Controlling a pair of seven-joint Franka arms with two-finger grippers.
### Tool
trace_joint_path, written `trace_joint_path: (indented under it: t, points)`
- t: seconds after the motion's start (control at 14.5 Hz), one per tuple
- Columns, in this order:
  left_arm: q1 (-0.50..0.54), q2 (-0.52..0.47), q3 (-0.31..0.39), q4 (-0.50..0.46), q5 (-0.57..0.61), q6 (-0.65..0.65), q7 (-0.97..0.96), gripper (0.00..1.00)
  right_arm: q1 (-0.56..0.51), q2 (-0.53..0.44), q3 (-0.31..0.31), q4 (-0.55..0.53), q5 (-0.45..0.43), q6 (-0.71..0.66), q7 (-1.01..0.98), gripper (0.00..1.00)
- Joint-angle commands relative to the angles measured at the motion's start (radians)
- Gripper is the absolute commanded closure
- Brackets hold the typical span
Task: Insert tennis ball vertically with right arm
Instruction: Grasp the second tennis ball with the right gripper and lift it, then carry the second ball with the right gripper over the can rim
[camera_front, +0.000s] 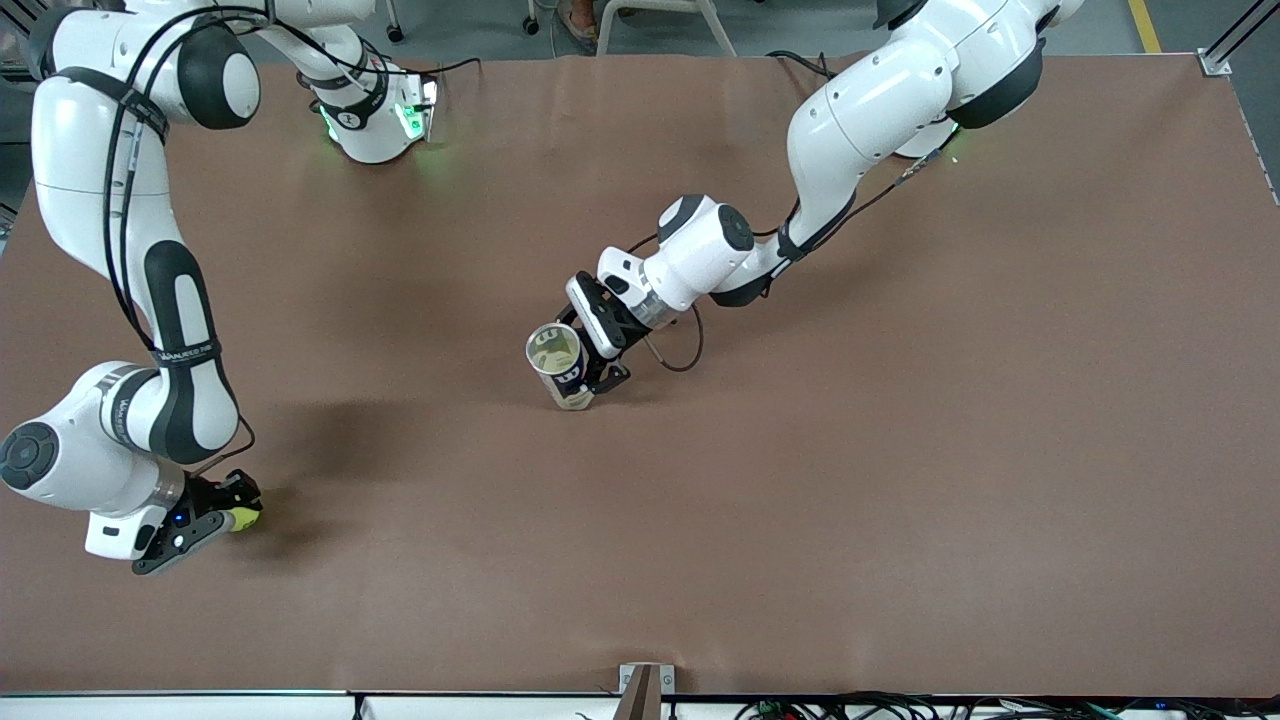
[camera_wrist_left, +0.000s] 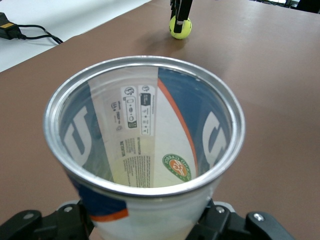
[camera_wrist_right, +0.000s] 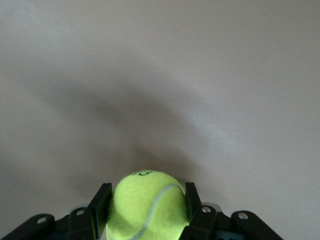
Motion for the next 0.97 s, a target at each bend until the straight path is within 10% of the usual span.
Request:
trace_joint_path:
  t: [0.0,0.41,0.9]
  points:
    - [-0.026,0.014,0.024,0.014,-0.011,-0.014,-0.013,0.23,0.002,-0.046,0.032,0.044,0.014,-0.168,0.016,0.81]
    - [-0.021,0.020,0.024,0.013,-0.010,-0.014,-0.009,0.23,0.032,-0.201,0.118,0.103,0.265,-0.487,0.341,0.81]
    - [-0.021,0.021,0.024,0.010,-0.010,-0.014,-0.013,0.23,0.253,-0.312,0.180,0.066,0.287,-0.581,0.945,0.80]
